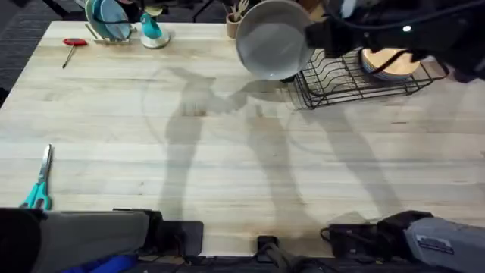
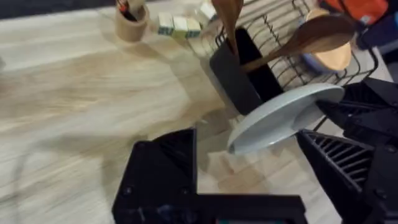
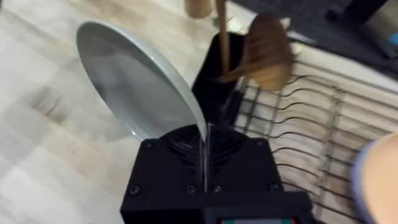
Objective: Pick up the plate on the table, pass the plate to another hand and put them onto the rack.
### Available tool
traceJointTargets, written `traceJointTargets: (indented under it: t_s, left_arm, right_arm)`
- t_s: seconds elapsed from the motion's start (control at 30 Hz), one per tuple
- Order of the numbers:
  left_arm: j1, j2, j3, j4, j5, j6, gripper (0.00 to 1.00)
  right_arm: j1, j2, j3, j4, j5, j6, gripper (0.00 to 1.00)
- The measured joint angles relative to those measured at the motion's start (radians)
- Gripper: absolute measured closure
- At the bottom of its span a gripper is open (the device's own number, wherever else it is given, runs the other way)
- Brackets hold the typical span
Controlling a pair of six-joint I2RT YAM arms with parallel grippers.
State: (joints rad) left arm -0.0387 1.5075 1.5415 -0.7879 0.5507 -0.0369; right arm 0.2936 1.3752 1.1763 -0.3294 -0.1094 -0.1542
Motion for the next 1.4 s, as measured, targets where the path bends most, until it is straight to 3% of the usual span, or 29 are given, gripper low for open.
traceJointTargets:
  t_s: [0.2,0.6,1.1,1.4]
  left_arm:
    - [0.034,-0.003,0.006,-0.008,0.000,0.000,0.008]
    - [0.037,-0.003,0.006,-0.010,0.000,0.000,0.007]
    - [0.037,-0.003,0.006,-0.012,0.000,0.000,0.006]
    - [0.037,-0.003,0.006,-0.013,0.000,0.000,0.006]
  right_arm:
    - [-0.080,-0.097,0.000,0.000,0.039,-0.039,0.973]
    - [-0.296,-0.244,0.000,0.062,0.057,-0.217,0.973]
    - [-0.345,-0.175,0.000,0.156,0.061,-0.779,0.973]
    - [-0.399,-0.048,0.000,0.214,0.026,-0.903,0.973]
